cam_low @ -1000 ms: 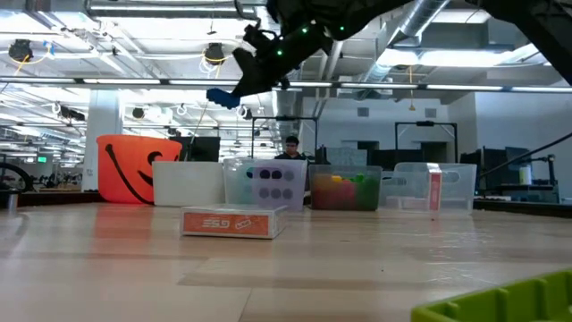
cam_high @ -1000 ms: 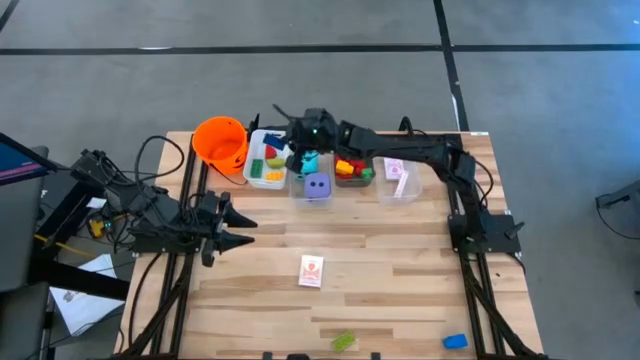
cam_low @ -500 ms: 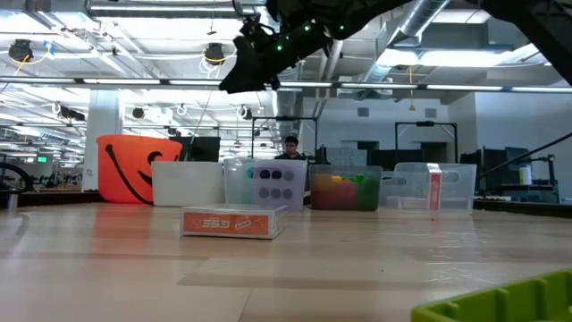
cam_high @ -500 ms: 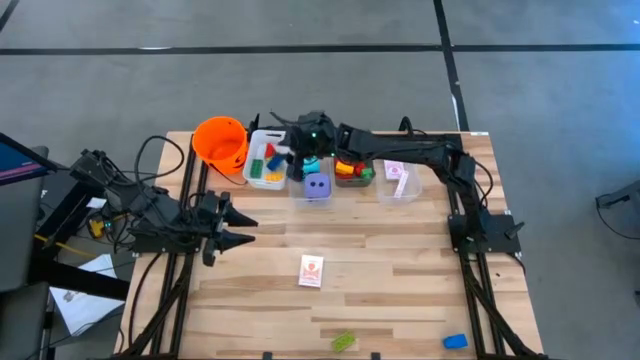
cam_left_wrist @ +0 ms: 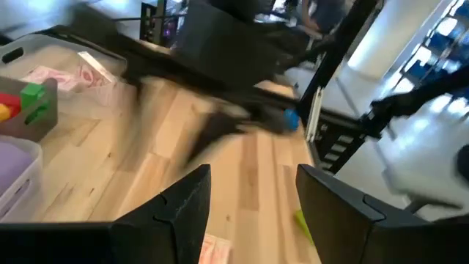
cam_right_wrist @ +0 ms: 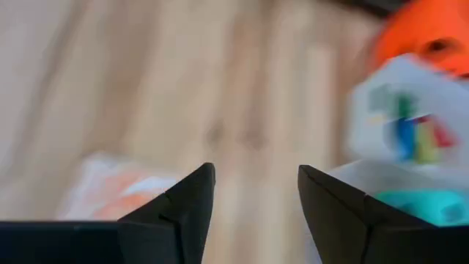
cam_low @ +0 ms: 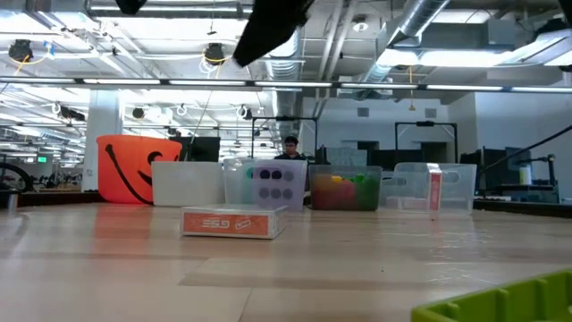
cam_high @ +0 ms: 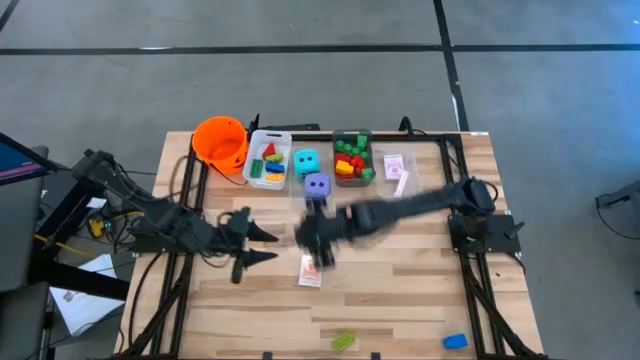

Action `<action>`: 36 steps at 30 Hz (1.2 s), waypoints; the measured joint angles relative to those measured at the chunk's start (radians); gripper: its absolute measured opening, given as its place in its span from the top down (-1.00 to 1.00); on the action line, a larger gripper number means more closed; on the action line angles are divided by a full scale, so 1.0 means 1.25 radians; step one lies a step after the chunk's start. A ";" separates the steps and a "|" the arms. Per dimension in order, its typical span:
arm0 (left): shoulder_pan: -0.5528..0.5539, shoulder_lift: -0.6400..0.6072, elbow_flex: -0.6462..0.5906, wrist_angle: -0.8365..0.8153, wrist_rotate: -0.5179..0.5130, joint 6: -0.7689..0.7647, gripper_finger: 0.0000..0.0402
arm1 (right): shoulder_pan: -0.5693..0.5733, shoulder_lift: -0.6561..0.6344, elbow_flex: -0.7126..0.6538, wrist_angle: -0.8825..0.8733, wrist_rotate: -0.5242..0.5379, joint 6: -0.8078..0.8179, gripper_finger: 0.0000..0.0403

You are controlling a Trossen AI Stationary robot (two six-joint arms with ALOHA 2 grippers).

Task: Pick & Place Toys
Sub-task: Put the large blue game piece into the black bin

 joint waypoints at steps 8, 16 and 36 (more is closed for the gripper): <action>0.022 0.107 -0.001 0.099 0.000 0.073 0.03 | 0.253 -0.033 0.000 -0.277 0.186 0.368 0.06; 0.052 0.113 -0.001 0.214 0.000 0.185 0.03 | 0.484 -0.139 -0.005 -0.593 0.504 0.887 0.04; 0.070 0.298 0.000 0.476 0.010 0.146 0.03 | 0.777 -0.187 -0.435 -0.331 0.331 1.270 -0.10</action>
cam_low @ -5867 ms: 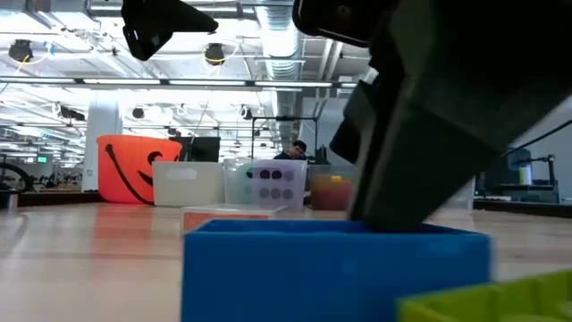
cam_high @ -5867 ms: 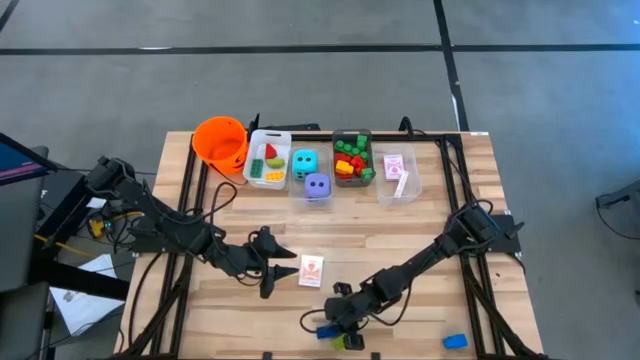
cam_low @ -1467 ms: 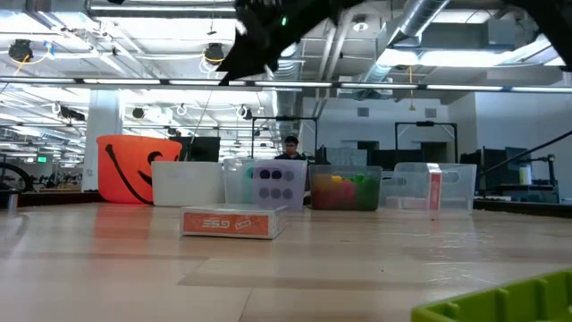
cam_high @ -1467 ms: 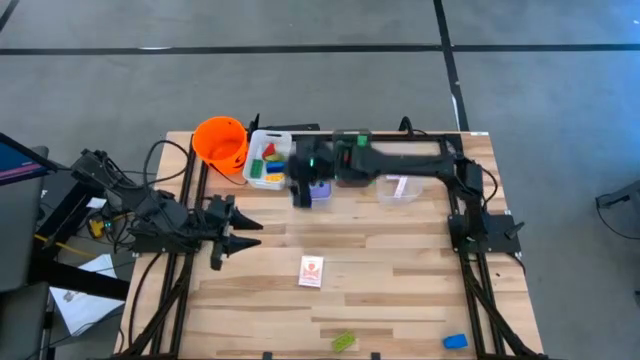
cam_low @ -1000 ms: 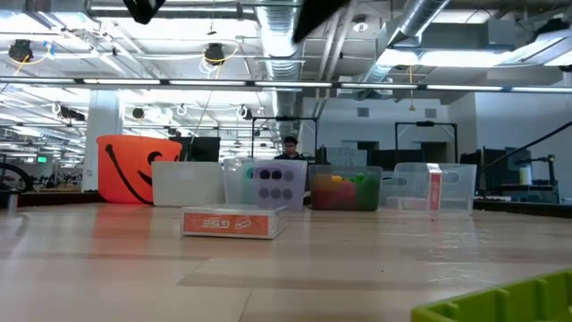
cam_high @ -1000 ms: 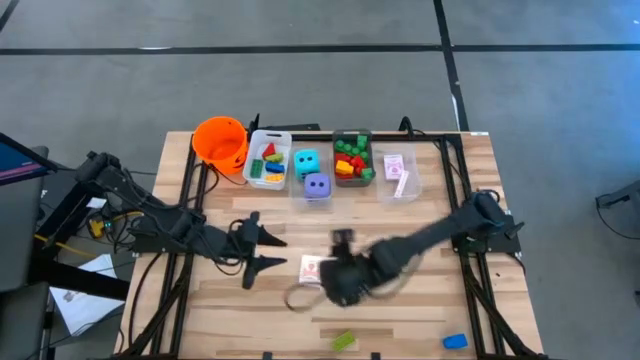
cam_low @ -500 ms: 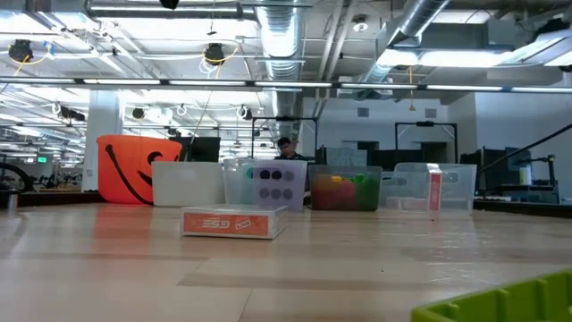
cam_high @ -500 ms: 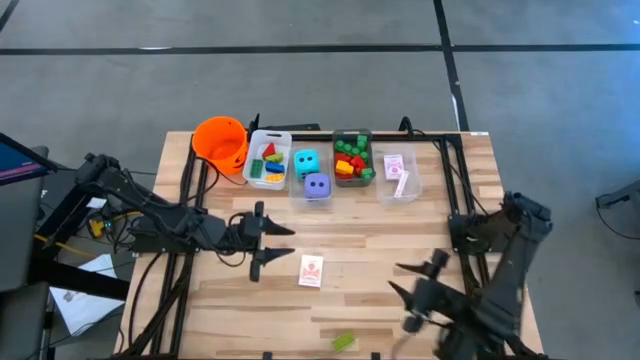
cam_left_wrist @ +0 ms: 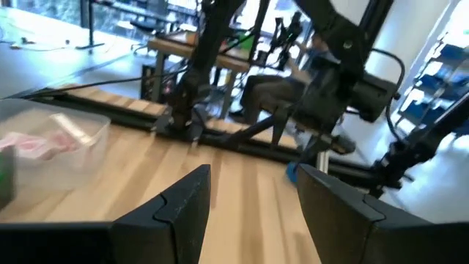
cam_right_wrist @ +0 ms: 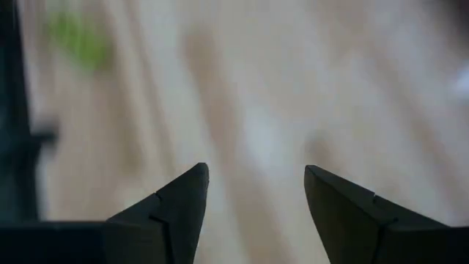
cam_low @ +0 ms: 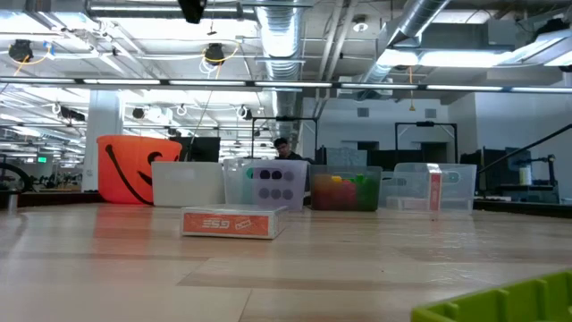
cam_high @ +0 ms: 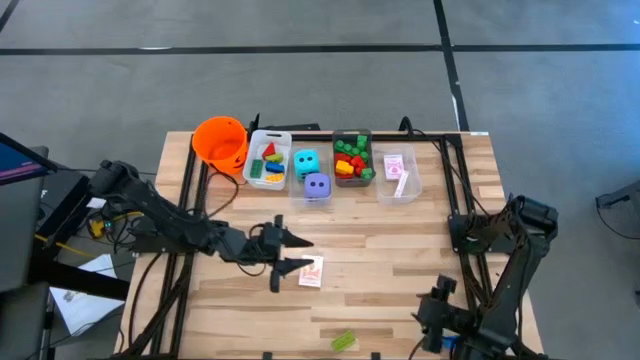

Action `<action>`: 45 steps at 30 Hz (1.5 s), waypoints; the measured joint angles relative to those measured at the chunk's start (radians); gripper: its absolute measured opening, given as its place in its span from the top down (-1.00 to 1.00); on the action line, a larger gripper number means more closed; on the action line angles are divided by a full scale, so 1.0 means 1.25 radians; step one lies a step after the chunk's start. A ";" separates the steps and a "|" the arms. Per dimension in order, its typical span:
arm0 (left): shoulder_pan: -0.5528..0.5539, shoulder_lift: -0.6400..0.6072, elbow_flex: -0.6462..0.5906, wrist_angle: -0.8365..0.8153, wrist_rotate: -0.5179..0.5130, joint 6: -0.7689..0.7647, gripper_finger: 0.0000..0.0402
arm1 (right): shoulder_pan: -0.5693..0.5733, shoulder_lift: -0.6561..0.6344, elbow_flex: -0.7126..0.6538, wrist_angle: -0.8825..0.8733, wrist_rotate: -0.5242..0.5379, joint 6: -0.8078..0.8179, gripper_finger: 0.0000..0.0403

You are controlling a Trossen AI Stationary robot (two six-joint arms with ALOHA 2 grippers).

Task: Pick & Place Toys
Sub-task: Put the large blue game piece into the black bin

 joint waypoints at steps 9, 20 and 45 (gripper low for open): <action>0.019 0.071 0.000 0.138 0.087 -0.009 0.03 | -0.026 -0.027 0.071 0.044 -0.475 0.082 -0.05; 0.015 0.039 0.000 0.125 0.115 -0.009 0.03 | -0.010 -0.010 0.071 0.044 -0.568 0.523 0.28; 0.086 -0.026 0.000 0.164 0.113 0.040 0.03 | -0.021 0.120 0.071 0.223 -0.671 0.683 0.99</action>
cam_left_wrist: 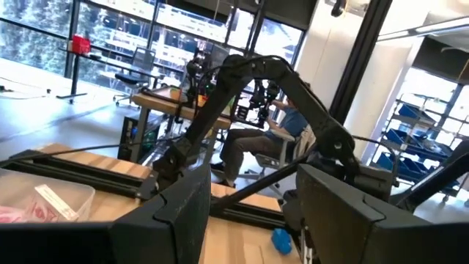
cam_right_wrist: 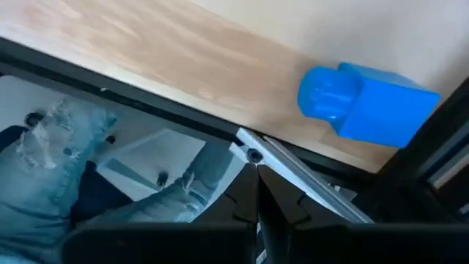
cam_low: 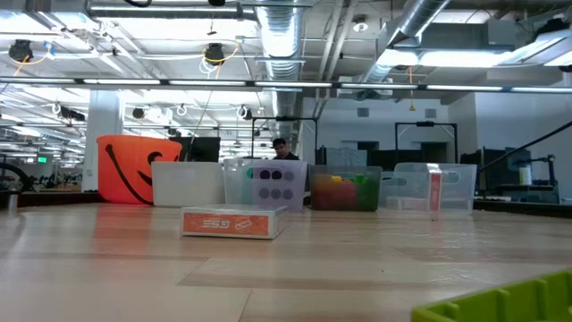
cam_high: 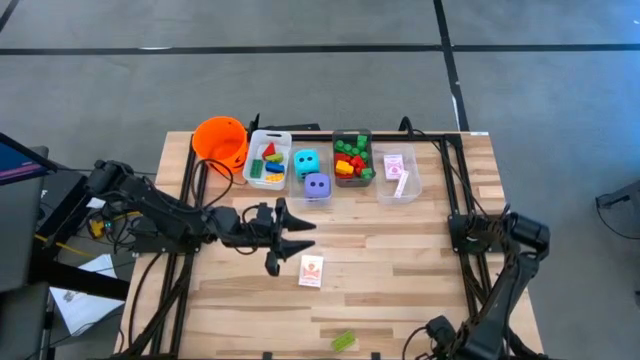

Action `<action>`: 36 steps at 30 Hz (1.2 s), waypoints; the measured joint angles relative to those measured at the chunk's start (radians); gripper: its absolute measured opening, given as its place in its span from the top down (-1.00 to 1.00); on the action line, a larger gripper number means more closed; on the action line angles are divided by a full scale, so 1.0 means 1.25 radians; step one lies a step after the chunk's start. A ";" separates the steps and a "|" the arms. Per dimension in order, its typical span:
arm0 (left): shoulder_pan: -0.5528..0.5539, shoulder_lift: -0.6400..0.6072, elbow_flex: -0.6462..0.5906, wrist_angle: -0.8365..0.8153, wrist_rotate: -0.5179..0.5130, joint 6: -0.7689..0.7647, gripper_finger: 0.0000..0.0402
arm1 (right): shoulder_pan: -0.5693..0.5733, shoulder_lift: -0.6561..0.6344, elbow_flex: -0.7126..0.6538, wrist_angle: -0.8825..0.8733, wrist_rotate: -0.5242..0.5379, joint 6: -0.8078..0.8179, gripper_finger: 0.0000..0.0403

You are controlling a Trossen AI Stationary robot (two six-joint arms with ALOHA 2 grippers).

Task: Pick & Place Toys
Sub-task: Put the large blue game piece into the black bin

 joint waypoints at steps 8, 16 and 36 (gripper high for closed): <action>0.006 0.001 0.000 -0.004 0.000 0.000 0.03 | -0.001 0.032 0.000 -0.040 -0.069 0.002 0.99; 0.001 0.001 0.000 -0.018 0.000 -0.005 0.03 | -0.001 0.039 0.000 -0.095 -0.114 0.003 1.00; 0.002 0.001 0.000 -0.008 0.000 -0.004 0.03 | 0.000 0.039 0.000 -0.079 -0.168 0.002 1.00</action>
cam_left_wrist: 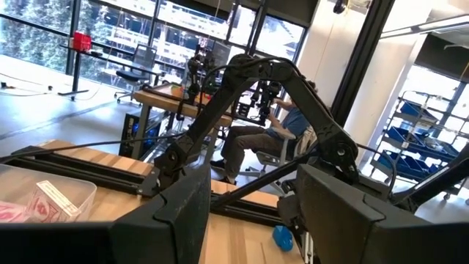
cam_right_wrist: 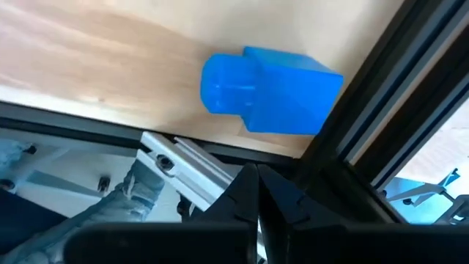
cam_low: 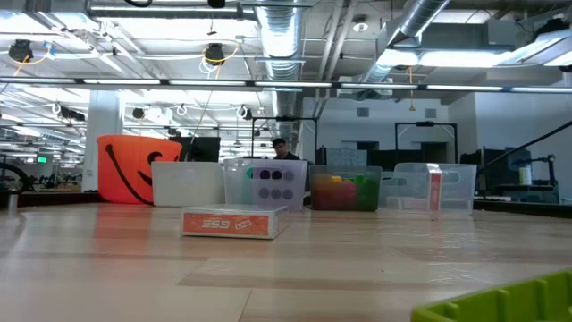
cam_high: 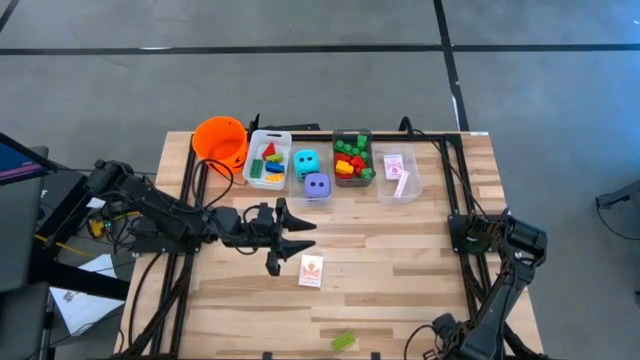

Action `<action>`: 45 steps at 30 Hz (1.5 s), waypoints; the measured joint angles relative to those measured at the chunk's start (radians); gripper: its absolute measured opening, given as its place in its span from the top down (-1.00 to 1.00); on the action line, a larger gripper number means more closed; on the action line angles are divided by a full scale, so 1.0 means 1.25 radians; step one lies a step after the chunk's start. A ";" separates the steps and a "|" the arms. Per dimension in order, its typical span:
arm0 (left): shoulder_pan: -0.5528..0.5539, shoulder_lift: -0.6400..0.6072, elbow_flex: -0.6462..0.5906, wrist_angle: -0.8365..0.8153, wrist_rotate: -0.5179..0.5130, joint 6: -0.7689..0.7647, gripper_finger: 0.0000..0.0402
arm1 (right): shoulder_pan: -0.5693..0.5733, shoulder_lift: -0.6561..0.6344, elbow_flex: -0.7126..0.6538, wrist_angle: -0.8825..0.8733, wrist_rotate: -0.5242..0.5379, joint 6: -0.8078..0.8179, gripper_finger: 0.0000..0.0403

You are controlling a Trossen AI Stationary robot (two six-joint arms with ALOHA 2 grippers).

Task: Pick & Place Toys
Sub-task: Put the large blue game piece into the black bin

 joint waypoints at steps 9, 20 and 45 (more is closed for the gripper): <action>0.000 0.000 0.000 0.007 0.000 0.001 0.03 | 0.005 0.000 0.000 -0.011 0.003 0.000 1.00; 0.000 0.000 0.000 0.025 0.000 0.025 0.03 | 0.009 -0.001 -0.040 0.021 0.008 0.000 1.00; 0.000 0.000 0.000 0.029 0.000 0.025 0.03 | 0.010 -0.002 -0.178 0.067 -0.032 0.024 1.00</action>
